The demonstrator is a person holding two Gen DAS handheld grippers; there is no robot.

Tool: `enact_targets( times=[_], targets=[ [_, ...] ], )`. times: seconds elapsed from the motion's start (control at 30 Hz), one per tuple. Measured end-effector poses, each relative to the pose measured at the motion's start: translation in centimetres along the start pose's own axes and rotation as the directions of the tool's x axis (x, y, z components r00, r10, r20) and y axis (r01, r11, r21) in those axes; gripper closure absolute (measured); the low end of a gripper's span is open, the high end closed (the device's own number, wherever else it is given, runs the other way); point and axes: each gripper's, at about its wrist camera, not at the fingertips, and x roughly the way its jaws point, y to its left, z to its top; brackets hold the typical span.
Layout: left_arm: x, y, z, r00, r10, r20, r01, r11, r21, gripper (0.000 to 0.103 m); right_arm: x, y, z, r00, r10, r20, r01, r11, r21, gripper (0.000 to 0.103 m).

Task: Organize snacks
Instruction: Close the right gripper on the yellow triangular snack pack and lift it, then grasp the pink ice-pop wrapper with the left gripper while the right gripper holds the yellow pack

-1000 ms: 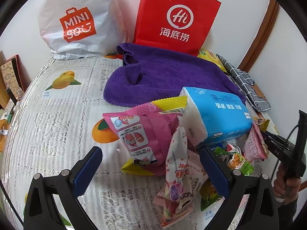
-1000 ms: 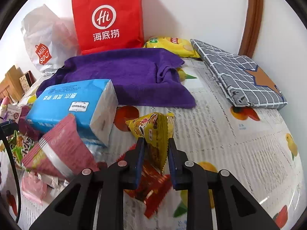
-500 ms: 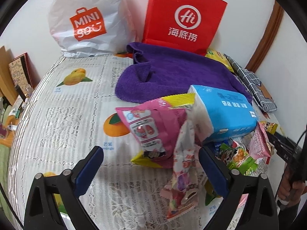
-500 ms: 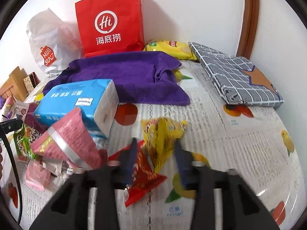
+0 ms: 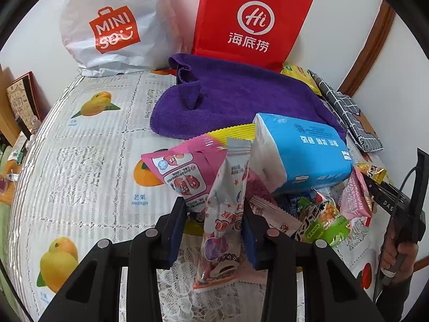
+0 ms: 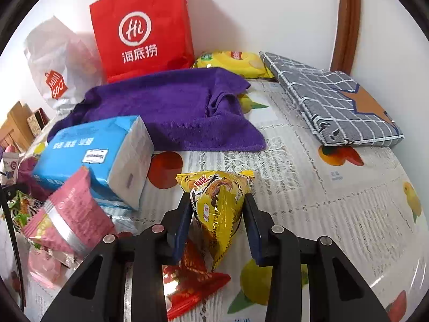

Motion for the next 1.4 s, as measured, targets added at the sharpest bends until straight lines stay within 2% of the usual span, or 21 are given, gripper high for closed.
enact_targets(
  times=[0.37,0.57,0.77,0.87,0.97,1.03,1.27,1.4],
  targets=[
    [-3.9,0.8,-0.8,0.999,0.003,0.045,-0.001,0.999,-0.040,0.067,-5.4,0.3,0.8,0.996,-0.007,0.088,0.008,1.000,-0.007,0.065],
    [-4.4,1.4,-1.9,1.000,0.000,-0.003,0.000,0.998,-0.067,0.067,-8.1,1.4,0.6,0.992,0.008,0.124,-0.005,1.000,-0.028,0.065],
    [-3.0,2.0,-3.6,0.999,-0.011,-0.047,0.006,0.994,-0.107,0.066,-8.8,2.4,-0.2,0.993,0.022,0.113,-0.016,0.998,-0.053,0.065],
    [-2.5,2.2,-4.2,0.998,-0.029,-0.060,0.022,0.993,-0.117,0.064,-9.0,3.1,-0.8,0.994,0.029,0.106,-0.022,0.998,-0.064,0.065],
    [-2.5,2.2,-4.7,0.997,-0.020,-0.077,0.011,0.993,-0.116,0.049,-9.0,3.6,-1.3,0.995,0.032,0.095,-0.026,0.997,-0.071,0.065],
    [-2.7,2.1,-5.0,0.997,-0.017,-0.074,0.009,0.994,-0.107,0.047,-9.0,3.9,-1.7,0.995,0.035,0.090,-0.028,0.997,-0.075,0.065],
    [-3.3,2.9,-6.5,0.997,-0.014,-0.069,0.006,0.994,-0.113,0.047,-9.8,4.4,-2.4,0.994,0.040,0.100,-0.032,0.996,-0.079,0.065],
    [-4.1,3.3,-6.9,0.999,-0.038,-0.039,0.033,0.992,-0.124,0.058,-10.3,4.7,-2.8,0.993,0.050,0.108,-0.041,0.996,-0.085,0.065]
  ],
)
